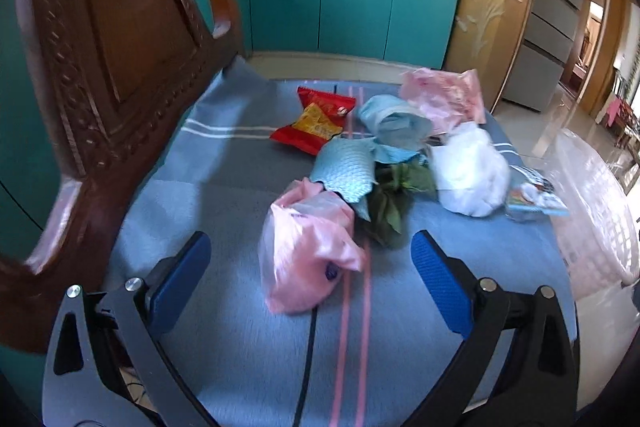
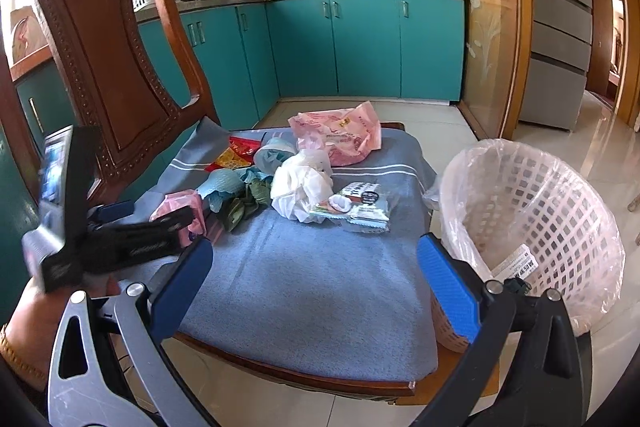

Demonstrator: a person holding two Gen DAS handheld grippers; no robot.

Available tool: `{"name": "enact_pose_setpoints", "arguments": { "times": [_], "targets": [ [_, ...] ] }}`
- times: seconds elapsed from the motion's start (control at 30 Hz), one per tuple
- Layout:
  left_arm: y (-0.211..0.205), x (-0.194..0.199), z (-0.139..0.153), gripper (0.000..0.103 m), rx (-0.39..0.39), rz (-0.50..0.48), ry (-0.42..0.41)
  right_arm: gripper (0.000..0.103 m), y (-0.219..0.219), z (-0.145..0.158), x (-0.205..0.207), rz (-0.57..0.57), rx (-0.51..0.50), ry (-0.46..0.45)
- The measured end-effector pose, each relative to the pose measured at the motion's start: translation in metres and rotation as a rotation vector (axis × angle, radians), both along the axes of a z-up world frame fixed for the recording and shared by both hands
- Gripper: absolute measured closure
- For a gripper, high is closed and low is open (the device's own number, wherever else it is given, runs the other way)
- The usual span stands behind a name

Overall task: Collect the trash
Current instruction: 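Grasp the pink plastic bag with the left tool while the right tool grasps a white plastic bag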

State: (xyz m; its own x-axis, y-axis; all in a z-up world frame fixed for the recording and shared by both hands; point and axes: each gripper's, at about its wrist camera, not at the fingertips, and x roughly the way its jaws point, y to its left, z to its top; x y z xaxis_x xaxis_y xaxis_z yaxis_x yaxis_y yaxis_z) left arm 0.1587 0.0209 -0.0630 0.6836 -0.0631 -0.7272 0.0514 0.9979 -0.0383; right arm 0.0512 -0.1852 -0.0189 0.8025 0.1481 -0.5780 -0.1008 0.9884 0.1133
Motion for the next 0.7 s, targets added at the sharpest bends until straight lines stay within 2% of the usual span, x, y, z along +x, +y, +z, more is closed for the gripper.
{"name": "enact_pose_setpoints", "arguments": {
  "times": [0.13, 0.17, 0.27, 0.33, 0.53, 0.63, 0.7],
  "targets": [
    [0.006, 0.017, -0.022, 0.038, -0.033, -0.009, 0.097, 0.003, 0.012, 0.001, 0.015, 0.035, -0.037, 0.001],
    [0.008, 0.017, -0.025, 0.038, -0.042, -0.009, 0.102, 0.003, 0.015, 0.001, 0.024, 0.052, -0.047, 0.011],
    [0.012, 0.013, -0.020, 0.048, -0.063, -0.019, 0.101, 0.003, 0.022, -0.002, 0.050, 0.072, -0.070, 0.047],
    [0.017, 0.004, -0.006, 0.050, -0.070, -0.011, 0.056, 0.003, 0.025, -0.006, 0.073, 0.068, -0.070, 0.074],
    [0.030, -0.040, 0.059, 0.050, -0.106, -0.009, -0.160, 0.006, 0.044, -0.034, 0.150, 0.053, -0.118, 0.199],
    [0.035, -0.056, 0.078, 0.050, -0.100, -0.019, -0.237, 0.023, 0.052, -0.048, 0.178, 0.055, -0.117, 0.281],
    [0.035, -0.058, 0.080, 0.050, -0.089, -0.024, -0.247, 0.051, 0.055, -0.059, 0.189, 0.055, -0.125, 0.355]
  ]
}}
